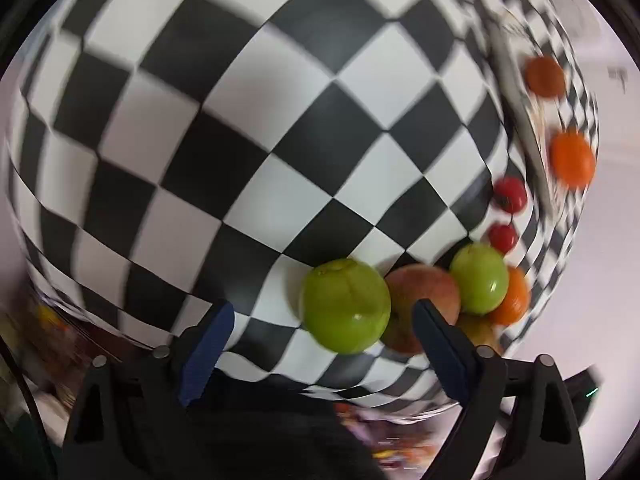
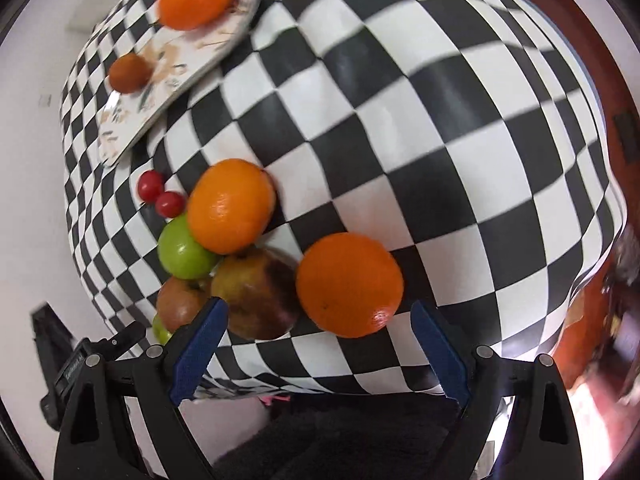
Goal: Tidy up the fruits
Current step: 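Grasp a green apple with the left tool while the right tool grasps a tangerine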
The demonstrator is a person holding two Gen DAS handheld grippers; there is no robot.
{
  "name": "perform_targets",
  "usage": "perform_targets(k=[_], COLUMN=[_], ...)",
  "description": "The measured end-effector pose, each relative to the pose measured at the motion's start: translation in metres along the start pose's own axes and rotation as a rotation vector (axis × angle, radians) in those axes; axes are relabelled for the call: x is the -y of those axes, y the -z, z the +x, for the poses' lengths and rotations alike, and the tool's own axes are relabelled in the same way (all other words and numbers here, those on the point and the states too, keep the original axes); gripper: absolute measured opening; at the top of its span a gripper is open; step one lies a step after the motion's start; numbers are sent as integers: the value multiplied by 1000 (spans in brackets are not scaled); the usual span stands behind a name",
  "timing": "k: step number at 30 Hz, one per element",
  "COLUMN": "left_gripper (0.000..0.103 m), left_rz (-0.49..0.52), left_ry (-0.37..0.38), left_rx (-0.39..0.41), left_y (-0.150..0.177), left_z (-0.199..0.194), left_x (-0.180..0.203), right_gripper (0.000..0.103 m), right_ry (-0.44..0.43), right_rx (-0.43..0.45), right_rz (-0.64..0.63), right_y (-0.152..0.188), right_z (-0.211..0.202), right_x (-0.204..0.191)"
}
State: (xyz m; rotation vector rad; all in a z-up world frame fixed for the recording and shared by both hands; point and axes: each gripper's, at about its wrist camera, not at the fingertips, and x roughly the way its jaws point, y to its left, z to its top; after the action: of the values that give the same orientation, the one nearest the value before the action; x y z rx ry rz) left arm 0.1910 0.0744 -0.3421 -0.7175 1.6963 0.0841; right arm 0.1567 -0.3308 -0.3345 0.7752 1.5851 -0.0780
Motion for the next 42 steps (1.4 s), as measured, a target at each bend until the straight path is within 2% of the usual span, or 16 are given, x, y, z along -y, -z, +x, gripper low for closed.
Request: perform_targets(k=[4,6,9,10,16,17,19,24,29,37,42], left_gripper=[79,78,54,53,52,52,52,52,54,51,51], left_rz=[-8,-11,-20,-20,24,41,69,119,164,207,293], left_ry=[36,35,55,71,38,20,-8,-82,-107,-166,-215], left_rx=[-32,-7,-8,-13,34,43,55,115,57,108,180], left_y=[2,2,-3,-3,0,1,1,-4,-13,-7,6], left_z=[15,15,20,21,21,20,18,0,23,24,-7], left_x=[1,1,-2,-2,-1,1,5,0,10,31,55], right_gripper=[92,92,90,89,85,82,66,66,67,66,65], right_ry=[-32,-41,-59,-62,-37,-35,-23,8,33,52,49], right_rx=[-8,-14,-14,-9,3,4,8,25,1,-31,4], right_rz=[68,88,119,127,160,155,137,75,43,24,-23], right_y=[1,1,0,-1,-7,-8,-9,-8,-13,-26,-25], right_z=[7,11,14,14,24,26,27,18,28,40,26], right_x=[14,18,25,27,37,37,37,33,23,10,3])
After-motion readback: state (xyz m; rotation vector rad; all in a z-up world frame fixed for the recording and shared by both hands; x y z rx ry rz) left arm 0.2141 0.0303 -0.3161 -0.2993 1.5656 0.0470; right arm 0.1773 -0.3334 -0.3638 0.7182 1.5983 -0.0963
